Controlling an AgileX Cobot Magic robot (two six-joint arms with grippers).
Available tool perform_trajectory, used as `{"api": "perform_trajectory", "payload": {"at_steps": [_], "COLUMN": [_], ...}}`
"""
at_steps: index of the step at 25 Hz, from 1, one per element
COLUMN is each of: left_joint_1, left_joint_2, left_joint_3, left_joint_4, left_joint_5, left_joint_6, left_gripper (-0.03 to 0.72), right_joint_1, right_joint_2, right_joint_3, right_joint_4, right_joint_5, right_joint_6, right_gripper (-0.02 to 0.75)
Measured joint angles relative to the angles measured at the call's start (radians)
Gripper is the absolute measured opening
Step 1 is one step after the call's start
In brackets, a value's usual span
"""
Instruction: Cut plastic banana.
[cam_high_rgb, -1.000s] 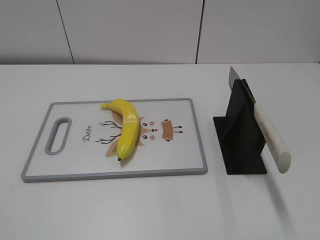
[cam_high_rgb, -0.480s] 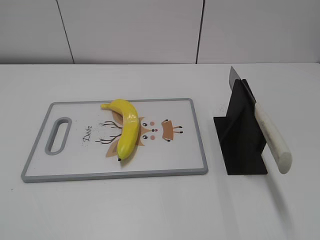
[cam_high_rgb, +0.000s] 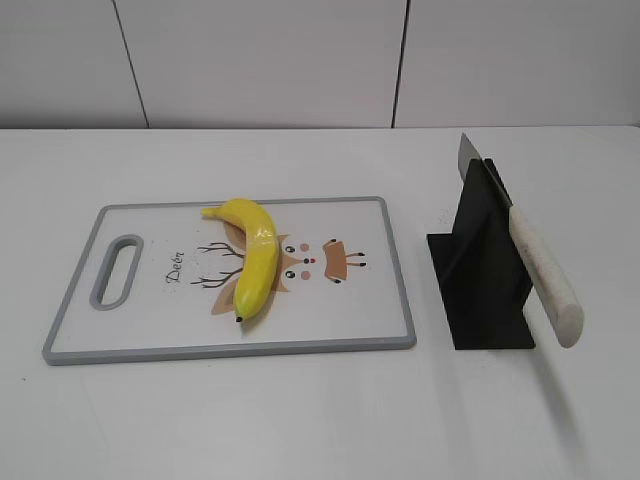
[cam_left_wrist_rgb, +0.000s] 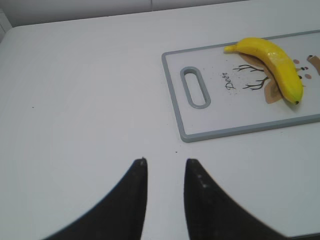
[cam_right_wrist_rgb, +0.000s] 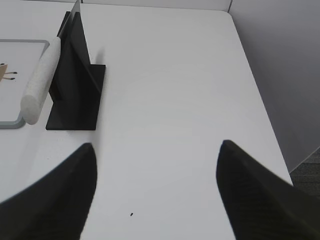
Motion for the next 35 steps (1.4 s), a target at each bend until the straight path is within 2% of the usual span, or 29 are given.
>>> {"api": "perform_trajectory", "payload": {"at_steps": [35], "left_joint_1": [0.000], "left_joint_2": [0.000], "left_joint_3": [0.000], "left_joint_4": [0.000], "left_joint_5": [0.000], "left_joint_6": [0.000], "left_gripper": [0.233], "right_joint_1": [0.000], "right_joint_2": [0.000], "right_joint_3": [0.000], "right_joint_4": [0.000], "right_joint_5": [0.000], "right_joint_6": [0.000], "right_gripper": [0.571]}}
